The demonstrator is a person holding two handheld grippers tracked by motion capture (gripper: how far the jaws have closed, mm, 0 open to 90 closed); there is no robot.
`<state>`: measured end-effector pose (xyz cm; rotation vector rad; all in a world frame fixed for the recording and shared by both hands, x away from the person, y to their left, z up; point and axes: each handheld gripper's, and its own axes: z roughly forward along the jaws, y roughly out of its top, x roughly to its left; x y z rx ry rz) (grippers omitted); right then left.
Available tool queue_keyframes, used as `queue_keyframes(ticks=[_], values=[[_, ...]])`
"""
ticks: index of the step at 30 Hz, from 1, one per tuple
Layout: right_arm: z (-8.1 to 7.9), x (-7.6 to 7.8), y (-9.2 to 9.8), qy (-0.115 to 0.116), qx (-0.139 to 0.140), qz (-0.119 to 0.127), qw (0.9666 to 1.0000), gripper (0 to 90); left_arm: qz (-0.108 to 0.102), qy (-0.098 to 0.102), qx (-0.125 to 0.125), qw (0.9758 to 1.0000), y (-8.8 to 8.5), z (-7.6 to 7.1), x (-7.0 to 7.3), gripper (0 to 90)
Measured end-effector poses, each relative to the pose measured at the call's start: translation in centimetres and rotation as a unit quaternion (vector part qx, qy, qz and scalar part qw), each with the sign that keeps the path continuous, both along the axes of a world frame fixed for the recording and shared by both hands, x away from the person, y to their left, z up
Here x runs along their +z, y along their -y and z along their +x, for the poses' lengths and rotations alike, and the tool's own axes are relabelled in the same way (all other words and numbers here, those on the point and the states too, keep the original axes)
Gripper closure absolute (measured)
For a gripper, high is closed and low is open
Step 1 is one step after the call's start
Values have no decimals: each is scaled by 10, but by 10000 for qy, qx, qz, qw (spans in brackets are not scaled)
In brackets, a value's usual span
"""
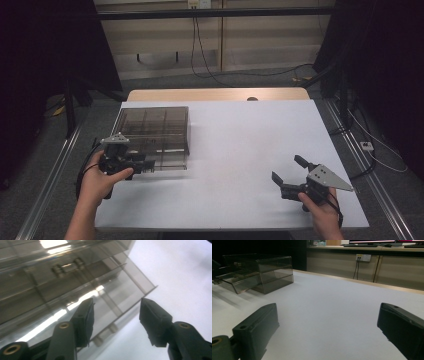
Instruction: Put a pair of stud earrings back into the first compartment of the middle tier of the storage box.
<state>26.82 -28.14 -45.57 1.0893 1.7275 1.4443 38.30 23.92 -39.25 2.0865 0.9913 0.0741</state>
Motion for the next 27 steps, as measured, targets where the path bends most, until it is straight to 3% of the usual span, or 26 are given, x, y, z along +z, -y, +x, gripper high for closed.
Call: queue_keyframes(ticks=[19, 24, 27], values=[[0, -1, 0, 1, 2, -50, 10000, 30, -204, 77, -476, 9986, 28, -16, -6, 278], [0, -1, -1, -2, 12, -43, 10000, 31, -183, 150, -573, 9981, 35, -22, -6, 308], [0, 0, -1, -1, 5, -40, 10000, 32, -267, 71, -572, 9980, 37, -25, -8, 362]])
